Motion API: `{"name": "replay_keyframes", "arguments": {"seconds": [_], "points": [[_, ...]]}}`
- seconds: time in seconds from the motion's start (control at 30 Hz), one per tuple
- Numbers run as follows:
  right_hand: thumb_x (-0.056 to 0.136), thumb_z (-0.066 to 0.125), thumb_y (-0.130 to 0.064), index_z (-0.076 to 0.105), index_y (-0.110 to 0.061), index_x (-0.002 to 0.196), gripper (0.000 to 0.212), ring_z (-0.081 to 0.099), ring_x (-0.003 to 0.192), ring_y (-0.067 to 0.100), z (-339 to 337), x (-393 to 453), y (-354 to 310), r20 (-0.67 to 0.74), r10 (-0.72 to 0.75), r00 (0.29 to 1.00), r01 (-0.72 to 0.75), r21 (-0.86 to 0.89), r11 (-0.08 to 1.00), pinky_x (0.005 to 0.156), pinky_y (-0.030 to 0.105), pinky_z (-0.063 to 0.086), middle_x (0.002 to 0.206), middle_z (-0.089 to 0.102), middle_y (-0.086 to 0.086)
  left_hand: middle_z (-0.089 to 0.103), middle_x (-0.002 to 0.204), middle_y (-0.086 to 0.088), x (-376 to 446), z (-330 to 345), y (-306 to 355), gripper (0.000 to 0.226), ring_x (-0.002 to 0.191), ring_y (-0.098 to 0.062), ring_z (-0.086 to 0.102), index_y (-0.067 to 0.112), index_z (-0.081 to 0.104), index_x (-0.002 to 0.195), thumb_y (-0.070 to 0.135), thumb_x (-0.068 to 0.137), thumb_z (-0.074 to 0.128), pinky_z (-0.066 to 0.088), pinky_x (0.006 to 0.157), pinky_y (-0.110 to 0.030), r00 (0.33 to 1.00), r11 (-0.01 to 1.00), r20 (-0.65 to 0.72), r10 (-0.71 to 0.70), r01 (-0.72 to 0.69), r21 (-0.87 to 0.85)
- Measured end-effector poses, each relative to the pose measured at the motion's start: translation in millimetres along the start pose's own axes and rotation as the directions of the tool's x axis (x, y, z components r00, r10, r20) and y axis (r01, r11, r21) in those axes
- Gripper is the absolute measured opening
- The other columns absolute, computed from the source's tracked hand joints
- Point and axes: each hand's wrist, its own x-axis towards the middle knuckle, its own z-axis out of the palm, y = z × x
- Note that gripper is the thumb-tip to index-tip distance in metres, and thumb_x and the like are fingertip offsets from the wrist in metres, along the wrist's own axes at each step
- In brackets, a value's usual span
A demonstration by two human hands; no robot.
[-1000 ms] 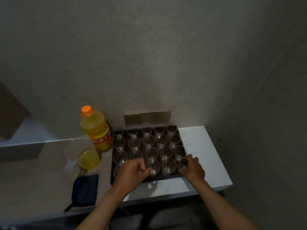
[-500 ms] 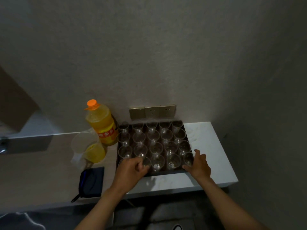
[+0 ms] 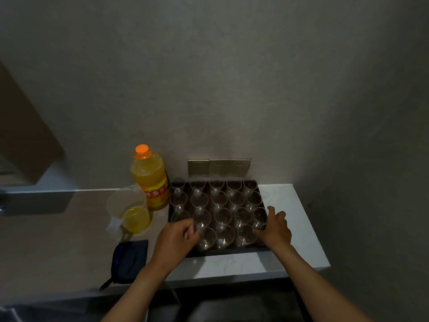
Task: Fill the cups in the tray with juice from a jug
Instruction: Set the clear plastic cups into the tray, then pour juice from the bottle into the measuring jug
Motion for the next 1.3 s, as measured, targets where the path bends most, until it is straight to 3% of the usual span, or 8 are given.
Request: {"name": "replay_keyframes", "arguments": {"seconds": [0.27, 0.37, 0.6, 0.7, 0.87, 1.0, 1.17, 1.3], "points": [[0.077, 0.085, -0.047, 0.033, -0.027, 0.146, 0.089, 0.047, 0.134, 0.037, 10.8, -5.8, -88.6, 0.027, -0.161, 0.987, 0.16, 0.034, 0.987, 0.107, 0.049, 0.046, 0.152, 0.034, 0.015, 0.052, 0.057, 0.007, 1.4, -54.4, -13.2, 0.039, 0.055, -0.011, 0.053, 0.022, 0.048, 0.061, 0.02, 0.088, 0.075, 0.043, 0.054, -0.025, 0.995, 1.0, -0.094, -0.015, 0.016, 0.013], [0.071, 0.081, -0.059, 0.039, -0.03, 0.139, 0.084, 0.051, 0.131, 0.034, 23.0, -5.4, -128.5, 0.034, -0.207, 0.978, 0.206, 0.022, 0.978, 0.104, 0.048, 0.048, 0.151, 0.042, 0.012, 0.05, 0.054, 0.011, 4.7, -78.9, -20.9, 0.041, 0.053, -0.005, 0.048, 0.024, 0.044, 0.059, 0.021, 0.086, 0.076, 0.035, 0.051, -0.019, 0.987, 0.999, -0.158, -0.023, 0.028, 0.028], [0.083, 0.082, -0.042, 0.042, -0.02, 0.141, 0.074, 0.046, 0.137, 0.034, 55.3, -4.6, -203.0, 0.086, -0.227, 0.97, 0.226, 0.024, 0.974, 0.107, 0.045, 0.046, 0.151, 0.04, 0.014, 0.053, 0.056, 0.009, 14.4, -131.2, -44.6, 0.031, 0.054, -0.005, 0.05, 0.022, 0.05, 0.066, 0.039, 0.08, 0.071, 0.046, 0.056, -0.034, 0.976, 0.993, -0.215, -0.036, 0.059, 0.103], [0.084, 0.081, -0.039, 0.036, -0.018, 0.149, 0.082, 0.045, 0.139, 0.036, 66.7, -2.3, -229.6, 0.103, -0.25, 0.963, 0.244, 0.065, 0.967, 0.108, 0.042, 0.045, 0.154, 0.038, 0.018, 0.065, 0.071, 0.009, 33.5, -152.0, -47.0, 0.031, 0.07, -0.011, 0.064, 0.022, 0.053, 0.072, 0.052, 0.081, 0.06, 0.052, 0.064, -0.037, 0.98, 0.993, -0.199, -0.013, 0.035, 0.11], [0.083, 0.084, -0.032, 0.042, -0.014, 0.146, 0.078, 0.047, 0.138, 0.033, 78.5, 2.2, -275.0, 0.119, -0.317, 0.941, 0.29, 0.203, 0.935, 0.108, 0.037, 0.043, 0.153, 0.042, 0.017, 0.058, 0.069, 0.007, 79.7, -179.5, -33.8, 0.013, 0.075, -0.025, 0.065, 0.023, 0.057, 0.085, 0.032, 0.088, 0.067, 0.05, 0.066, -0.04, 0.974, 0.98, -0.22, 0.061, -0.016, 0.198], [0.077, 0.088, -0.037, 0.033, -0.012, 0.152, 0.096, 0.043, 0.14, 0.034, 74.8, 14.5, -307.5, 0.111, -0.369, 0.923, 0.331, 0.259, 0.907, 0.107, 0.036, 0.042, 0.152, 0.038, 0.018, 0.066, 0.08, -0.004, 125.3, -189.0, -32.4, 0.013, 0.084, -0.032, 0.065, 0.02, 0.057, 0.103, 0.028, 0.094, 0.062, 0.048, 0.071, -0.04, 0.982, 0.97, -0.169, 0.084, -0.043, 0.237], [0.068, 0.094, -0.042, 0.029, -0.013, 0.155, 0.112, 0.037, 0.143, 0.036, 63.2, 40.0, -338.9, 0.092, -0.434, 0.896, 0.382, 0.337, 0.86, 0.113, 0.039, 0.04, 0.151, 0.035, 0.017, 0.057, 0.126, -0.015, 177.6, -192.5, -40.7, 0.032, 0.117, -0.035, 0.056, 0.011, 0.056, 0.132, 0.019, 0.101, 0.054, 0.047, 0.097, -0.04, 0.984, 0.906, -0.103, 0.149, -0.093, 0.414], [0.066, 0.094, -0.046, 0.037, -0.017, 0.151, 0.106, 0.038, 0.142, 0.034, 62.5, 56.7, -359.8, 0.093, -0.53, 0.843, 0.471, 0.346, 0.811, 0.114, 0.039, 0.039, 0.15, 0.039, 0.014, 0.052, 0.138, -0.014, 203.3, -204.2, -46.7, 0.045, 0.125, -0.034, 0.051, 0.016, 0.05, 0.144, 0.024, 0.101, 0.058, 0.045, 0.1, -0.04, 0.97, 0.759, 0.229, 0.082, -0.21, 0.616]]}}
